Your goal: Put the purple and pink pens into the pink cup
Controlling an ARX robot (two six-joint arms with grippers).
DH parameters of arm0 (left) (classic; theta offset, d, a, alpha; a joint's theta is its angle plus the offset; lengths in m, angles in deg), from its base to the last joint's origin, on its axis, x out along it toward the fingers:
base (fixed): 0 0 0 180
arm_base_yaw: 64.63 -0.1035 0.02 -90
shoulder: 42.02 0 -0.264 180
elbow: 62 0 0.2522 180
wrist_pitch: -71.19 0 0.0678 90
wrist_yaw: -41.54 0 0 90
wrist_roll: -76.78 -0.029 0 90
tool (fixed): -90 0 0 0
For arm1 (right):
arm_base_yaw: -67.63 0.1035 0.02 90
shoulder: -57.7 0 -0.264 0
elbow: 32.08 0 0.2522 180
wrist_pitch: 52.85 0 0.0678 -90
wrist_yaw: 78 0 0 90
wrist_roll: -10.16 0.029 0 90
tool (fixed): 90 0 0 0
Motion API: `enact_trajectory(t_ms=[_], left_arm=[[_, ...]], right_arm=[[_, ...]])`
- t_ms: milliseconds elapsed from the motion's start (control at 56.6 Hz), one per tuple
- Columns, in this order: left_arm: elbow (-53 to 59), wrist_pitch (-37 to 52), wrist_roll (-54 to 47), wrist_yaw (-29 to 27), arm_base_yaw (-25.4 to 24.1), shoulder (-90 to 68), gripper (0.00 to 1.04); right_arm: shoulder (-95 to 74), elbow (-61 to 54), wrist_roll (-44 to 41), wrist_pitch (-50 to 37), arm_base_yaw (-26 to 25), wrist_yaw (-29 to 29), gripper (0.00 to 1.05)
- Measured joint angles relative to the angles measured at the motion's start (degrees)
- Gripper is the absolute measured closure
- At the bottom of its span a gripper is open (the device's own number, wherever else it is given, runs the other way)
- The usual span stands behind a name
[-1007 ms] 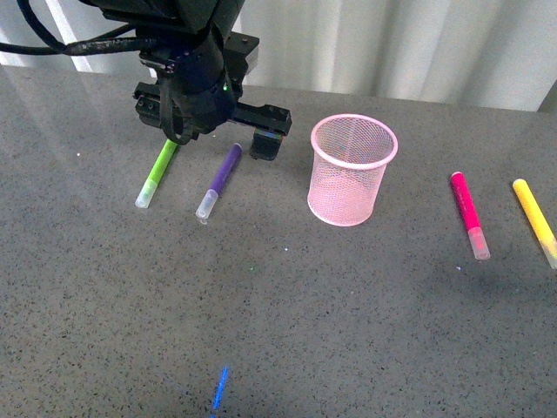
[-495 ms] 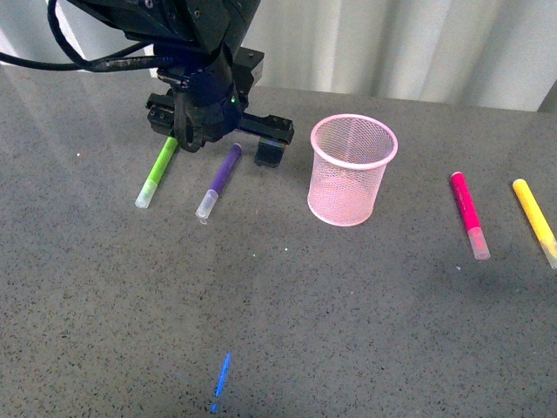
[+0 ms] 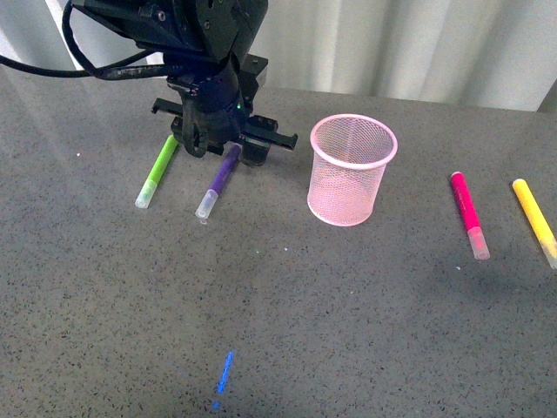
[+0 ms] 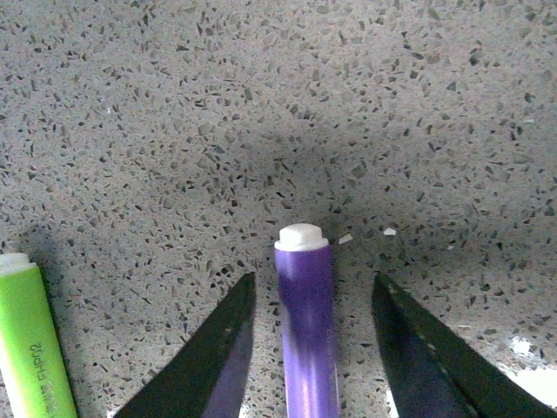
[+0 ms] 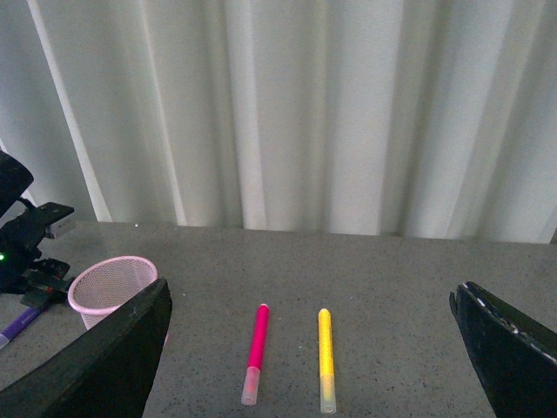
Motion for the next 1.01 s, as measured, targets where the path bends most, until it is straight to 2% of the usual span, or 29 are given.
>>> enact_trajectory(t_ms=[71, 194, 424, 671, 866, 1007], left_arm=[[0.0, 0.2, 0.0, -0.2, -0.2, 0.0, 0.77], [0.1, 0.2, 0.3, -0.4, -0.3, 0.0, 0.92], [0.4, 1.2, 1.8, 0.2, 0.1, 0.1, 0.92], [5.2, 7.8, 6.0, 4.0, 2.0, 5.4, 0.92], [12.0, 19.6, 10.1, 1.7, 3.1, 15.7, 0.92], [19.1, 34.2, 13.6, 1.3, 3.8, 24.6, 0.92]], right_arm=[[0.0, 0.0, 0.0, 0.0, 0.0, 0.0, 0.07], [0.0, 0.0, 0.0, 0.0, 0.0, 0.0, 0.07], [0.0, 0.0, 0.0, 0.0, 0.0, 0.0, 0.07], [0.0, 0.0, 0.0, 0.0, 0.0, 0.0, 0.07], [0.0, 0.0, 0.0, 0.0, 0.0, 0.0, 0.07], [0.0, 0.0, 0.0, 0.0, 0.0, 0.0, 0.07]])
